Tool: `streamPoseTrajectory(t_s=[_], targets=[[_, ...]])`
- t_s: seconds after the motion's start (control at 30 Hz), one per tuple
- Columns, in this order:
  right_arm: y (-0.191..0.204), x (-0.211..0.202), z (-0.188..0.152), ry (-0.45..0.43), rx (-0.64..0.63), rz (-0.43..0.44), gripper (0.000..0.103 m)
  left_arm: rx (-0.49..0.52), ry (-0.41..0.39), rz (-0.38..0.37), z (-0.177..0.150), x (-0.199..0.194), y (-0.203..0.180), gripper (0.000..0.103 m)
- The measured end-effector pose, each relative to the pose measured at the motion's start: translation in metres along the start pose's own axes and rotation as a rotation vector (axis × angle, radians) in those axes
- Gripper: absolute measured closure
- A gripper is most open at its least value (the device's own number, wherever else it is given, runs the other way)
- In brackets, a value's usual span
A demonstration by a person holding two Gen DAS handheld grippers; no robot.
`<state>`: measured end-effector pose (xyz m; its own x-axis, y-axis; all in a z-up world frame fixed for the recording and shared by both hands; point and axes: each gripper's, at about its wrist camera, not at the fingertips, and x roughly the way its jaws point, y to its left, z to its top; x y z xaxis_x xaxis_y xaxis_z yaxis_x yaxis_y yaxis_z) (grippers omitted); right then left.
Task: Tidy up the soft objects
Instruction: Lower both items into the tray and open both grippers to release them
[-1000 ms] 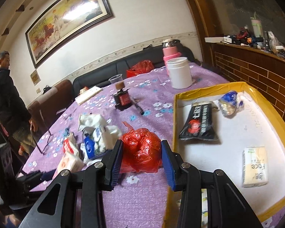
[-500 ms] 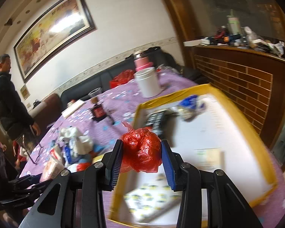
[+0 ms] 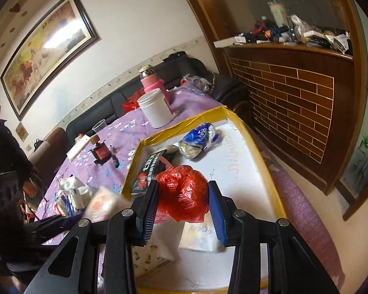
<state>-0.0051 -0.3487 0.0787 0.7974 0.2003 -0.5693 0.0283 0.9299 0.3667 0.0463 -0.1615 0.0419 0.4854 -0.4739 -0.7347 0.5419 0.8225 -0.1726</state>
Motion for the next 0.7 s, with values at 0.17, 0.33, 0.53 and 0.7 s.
streamPoseTrajectory(t_s=[0.17,0.33,0.53,0.7], targets=[[-0.001,0.020,0.029,0.035,-0.020,-0.069,0.060,0.010,0.044,0.001,0.013,0.037,-0.014,0.051],[0.002,0.055,0.043,0.112,-0.051,-0.125,0.060,-0.026,0.067,-0.034,0.009,0.052,-0.001,0.051],[0.009,0.092,0.045,0.186,-0.099,-0.176,0.060,-0.035,0.067,-0.035,0.004,0.054,0.010,0.051],[0.005,0.119,0.038,0.239,-0.092,-0.196,0.060,-0.054,0.080,-0.038,0.003,0.059,0.016,0.051]])
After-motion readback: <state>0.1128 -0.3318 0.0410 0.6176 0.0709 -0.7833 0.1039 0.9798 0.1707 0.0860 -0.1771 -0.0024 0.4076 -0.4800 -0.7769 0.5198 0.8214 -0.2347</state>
